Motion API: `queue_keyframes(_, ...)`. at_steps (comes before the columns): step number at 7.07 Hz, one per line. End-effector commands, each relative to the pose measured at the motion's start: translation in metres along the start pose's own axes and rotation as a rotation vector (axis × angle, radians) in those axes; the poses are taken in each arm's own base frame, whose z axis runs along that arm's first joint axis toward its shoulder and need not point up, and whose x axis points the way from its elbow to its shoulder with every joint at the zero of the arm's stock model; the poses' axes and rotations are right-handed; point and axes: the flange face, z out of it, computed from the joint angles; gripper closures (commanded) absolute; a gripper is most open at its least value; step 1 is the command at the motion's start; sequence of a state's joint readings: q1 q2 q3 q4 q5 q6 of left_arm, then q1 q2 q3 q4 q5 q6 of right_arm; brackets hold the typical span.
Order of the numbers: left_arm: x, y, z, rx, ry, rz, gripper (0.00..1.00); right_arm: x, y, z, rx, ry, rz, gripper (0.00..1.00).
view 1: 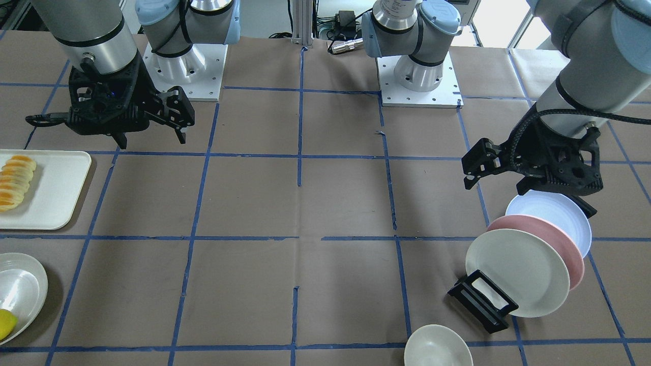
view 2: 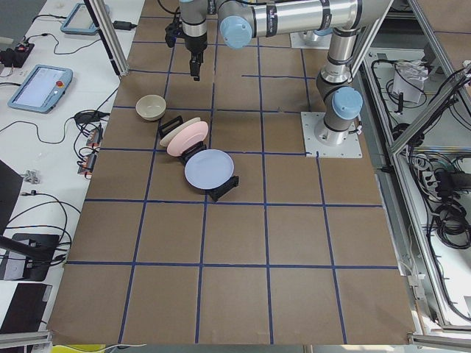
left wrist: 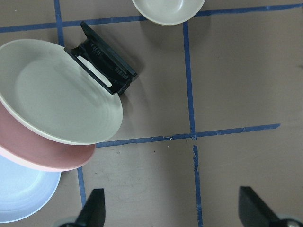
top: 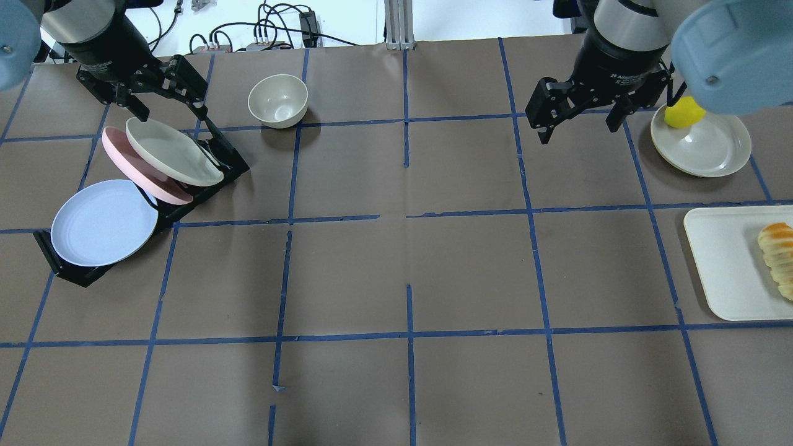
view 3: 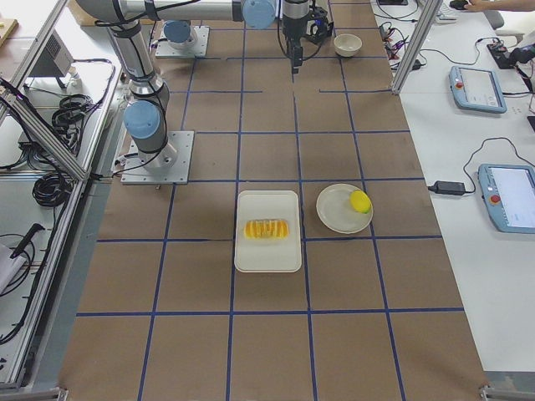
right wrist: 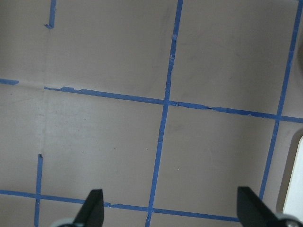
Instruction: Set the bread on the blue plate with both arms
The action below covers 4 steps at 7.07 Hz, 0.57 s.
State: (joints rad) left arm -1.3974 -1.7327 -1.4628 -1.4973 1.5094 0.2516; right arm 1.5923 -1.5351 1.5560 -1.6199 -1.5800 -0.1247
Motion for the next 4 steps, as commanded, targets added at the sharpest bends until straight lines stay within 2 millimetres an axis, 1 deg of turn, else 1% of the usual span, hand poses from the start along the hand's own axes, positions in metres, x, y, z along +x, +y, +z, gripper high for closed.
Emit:
queue_keyframes(1, -0.0004, -0.0010, 0.0048, -0.008, 0.004, -0.001, 0.00, 0.0000, 0.0001, -0.0005, 0.001, 0.000, -0.003, 0.00)
queue_keyframes(4, 0.0005, -0.0006, 0.0063, -0.011, 0.004, -0.004, 0.00, -0.0003, 0.0021, 0.0025, -0.005, -0.001, -0.004, 0.00)
